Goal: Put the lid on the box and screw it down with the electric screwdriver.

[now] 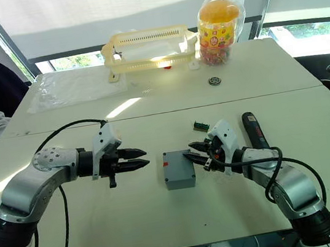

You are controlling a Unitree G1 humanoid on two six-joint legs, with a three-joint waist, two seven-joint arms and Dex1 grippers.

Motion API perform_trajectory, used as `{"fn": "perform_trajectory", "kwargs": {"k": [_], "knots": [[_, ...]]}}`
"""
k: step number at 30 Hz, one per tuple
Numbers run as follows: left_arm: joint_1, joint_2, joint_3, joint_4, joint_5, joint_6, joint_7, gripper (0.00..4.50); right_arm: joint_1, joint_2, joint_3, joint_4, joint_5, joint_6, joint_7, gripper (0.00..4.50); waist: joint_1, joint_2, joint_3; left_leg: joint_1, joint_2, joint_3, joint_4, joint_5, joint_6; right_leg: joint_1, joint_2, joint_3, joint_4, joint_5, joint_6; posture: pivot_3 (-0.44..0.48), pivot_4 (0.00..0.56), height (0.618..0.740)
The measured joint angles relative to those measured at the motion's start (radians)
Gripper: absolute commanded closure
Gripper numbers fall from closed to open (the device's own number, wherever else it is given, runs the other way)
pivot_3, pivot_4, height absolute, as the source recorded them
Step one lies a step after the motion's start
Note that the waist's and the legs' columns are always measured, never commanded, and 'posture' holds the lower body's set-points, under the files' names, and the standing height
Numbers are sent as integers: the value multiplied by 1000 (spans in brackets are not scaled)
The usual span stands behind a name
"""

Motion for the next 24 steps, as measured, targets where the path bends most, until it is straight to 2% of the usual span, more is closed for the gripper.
{"fn": "perform_trajectory", "kwargs": {"k": [2,6,9,11,13,14,16,20,24], "knots": [[-1,0,0,0,-5,1,-2,3174,-4,-25,-2,-2,-3,1,9,532,1,0,0,0,0,0,0,0,0,0,0,0,0,0,0,0,150,740],[-26,13,3,0,-22,-2,-34,3174,-35,-112,-79,-48,65,84,35,532,2,0,0,0,0,0,0,0,0,0,0,0,0,0,0,0,150,740],[-61,30,7,0,-40,-12,-78,3174,-126,-204,-240,-88,249,258,48,532,2,0,0,0,0,0,0,0,0,0,0,0,0,0,0,0,150,740],[-81,34,8,-1,-49,-25,-111,3174,-188,-303,-354,-66,344,392,52,532,3,0,0,0,0,0,0,0,0,0,0,-1,-1,0,0,0,150,740],[-87,39,5,-7,-52,-33,-131,3174,-197,-411,-392,-24,362,463,69,7,5,0,0,-1,0,0,0,0,0,1,0,-1,-1,0,0,0,150,740],[-87,40,-1,-18,-52,-39,-142,3174,-190,-483,-387,17,363,505,94,7,6,0,0,-1,0,0,0,0,0,1,-1,-1,-2,0,-1,0,150,740],[-84,39,-13,-42,-54,-48,-152,3174,-197,-558,-367,86,362,565,125,7,3,0,0,-1,0,1,0,0,0,1,-1,0,-3,-1,-3,0,150,740],[-63,8,-30,-121,-67,-53,-134,3174,-336,-714,-173,270,325,737,165,7,-6,2,0,0,0,5,0,0,0,-1,-1,3,-3,-2,-4,0,150,740],[-26,-51,-35,-153,-76,-49,-69,3174,-468,-754,43,407,286,841,248,7,-5,2,0,-1,1,5,0,0,0,-2,-1,3,-2,-1,-3,0,150,740]]}}
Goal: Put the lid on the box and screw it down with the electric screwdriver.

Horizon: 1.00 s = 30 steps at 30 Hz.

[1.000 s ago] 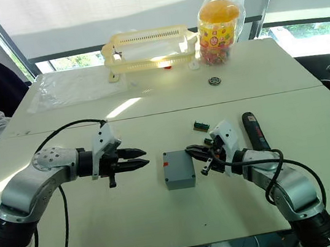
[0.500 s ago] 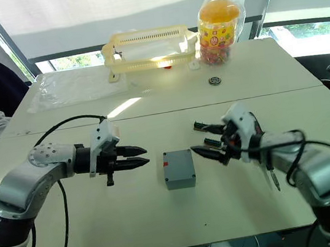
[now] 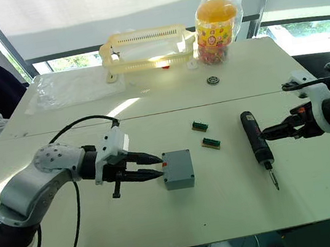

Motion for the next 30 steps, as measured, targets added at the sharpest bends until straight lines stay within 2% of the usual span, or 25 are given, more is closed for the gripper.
{"fn": "perform_trajectory", "kwargs": {"k": [4,9,18,21,25,30], "knots": [[40,-28,-13,-43,-2,11,65,3174,-147,58,173,169,-61,71,36,7,-1,0,0,0,0,1,1,0,0,0,0,1,0,1,2,0,150,740],[84,-27,-9,-92,-10,34,127,3174,-220,113,334,296,-146,56,85,7,7,0,0,-1,-1,0,0,0,0,-1,0,0,0,1,2,0,150,740],[132,-11,-1,-137,-22,71,203,3174,-238,183,458,376,-281,-16,132,7,2,0,0,-1,-1,-1,0,0,0,0,0,0,0,1,3,0,150,740],[132,4,11,-136,-27,74,213,3174,-241,211,464,391,-324,-39,136,835,1,-4,-2,1,-1,-1,1,0,0,1,1,-1,0,1,3,0,150,740],[132,15,13,-136,-33,75,221,3174,-233,237,486,404,-400,-104,140,2667,0,-11,-6,2,-1,-2,1,0,0,3,1,-1,0,1,2,0,150,740],[130,45,18,-110,-33,68,201,3174,-178,224,438,335,-418,-79,130,2691,8,-13,-7,2,-1,-3,1,0,0,4,1,-2,0,1,2,0,150,740]]}}
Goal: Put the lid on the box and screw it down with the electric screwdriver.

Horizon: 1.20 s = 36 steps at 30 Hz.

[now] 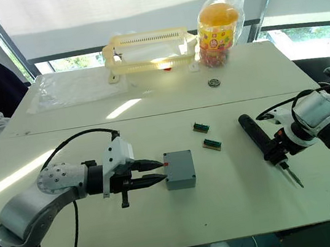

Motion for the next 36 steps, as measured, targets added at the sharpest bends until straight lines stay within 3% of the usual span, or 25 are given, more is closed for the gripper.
{"fn": "perform_trajectory", "kwargs": {"k": [3,8,13,17,22,28,36], "knots": [[-21,12,2,45,2,-9,-21,3174,28,45,-130,32,1,56,-70,2691,-1,-2,-1,0,0,0,1,0,0,1,0,0,-1,0,-1,0,150,740],[-151,-4,-1,197,6,-73,-99,3174,101,226,-578,74,-19,11,-383,2691,-11,-2,-1,0,0,3,3,1,-1,1,0,2,-1,2,-4,0,150,740],[-237,-41,-6,399,-14,-104,-221,3174,269,426,-906,-309,-64,-62,-662,2691,-2,7,0,-4,0,1,-3,1,-1,-9,0,2,5,3,4,0,150,740],[-304,-68,-48,517,36,-158,-301,3174,374,626,-1032,-601,-83,-211,-815,2691,-2,11,2,-6,0,2,-3,1,-1,-15,0,3,14,-1,3,0,150,740],[-348,-137,-97,579,88,-187,-343,3174,396,782,-1040,-842,-84,-441,-932,2691,-9,15,3,-4,-1,3,-2,1,-2,-14,0,4,16,-1,3,0,150,740],[-345,-178,-159,577,159,-221,-348,3174,446,956,-901,-925,40,-638,-869,2691,-14,16,3,-3,0,2,-3,1,-2,-14,1,4,17,-1,3,0,150,740],[-261,-184,-218,567,283,-286,-304,3174,554,972,-723,-965,116,-755,-784,2691,-3,15,3,-3,-1,1,-1,1,-2,-13,0,4,16,-1,2,0,150,740]]}}
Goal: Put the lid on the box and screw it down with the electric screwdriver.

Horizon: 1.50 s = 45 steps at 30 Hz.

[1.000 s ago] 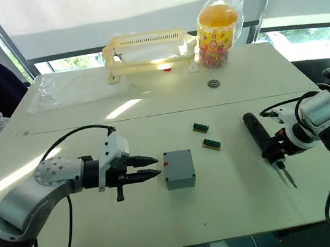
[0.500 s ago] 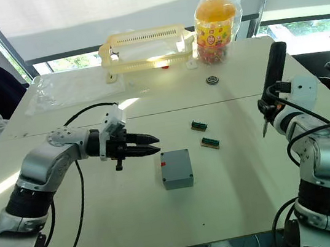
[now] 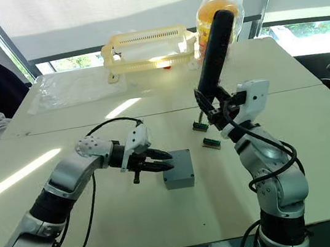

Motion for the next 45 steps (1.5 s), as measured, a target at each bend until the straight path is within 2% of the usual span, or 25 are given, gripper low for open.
{"fn": "perform_trajectory", "kwargs": {"k": [11,21,45], "knots": [[41,-14,14,-45,22,14,36,3174,166,-24,153,-4,-1,-85,42,2691,-2,0,0,1,0,0,0,0,0,1,0,0,0,0,0,0,150,740],[42,-1,15,-61,22,27,17,3174,178,-45,171,17,-27,-171,43,2691,-3,0,0,2,0,-1,0,0,0,2,0,0,0,0,0,0,150,740],[42,-3,15,-59,22,30,17,3174,200,-61,205,41,-39,-235,46,2691,-2,-1,-1,2,0,-1,0,0,0,2,0,0,0,0,0,0,150,740]]}}
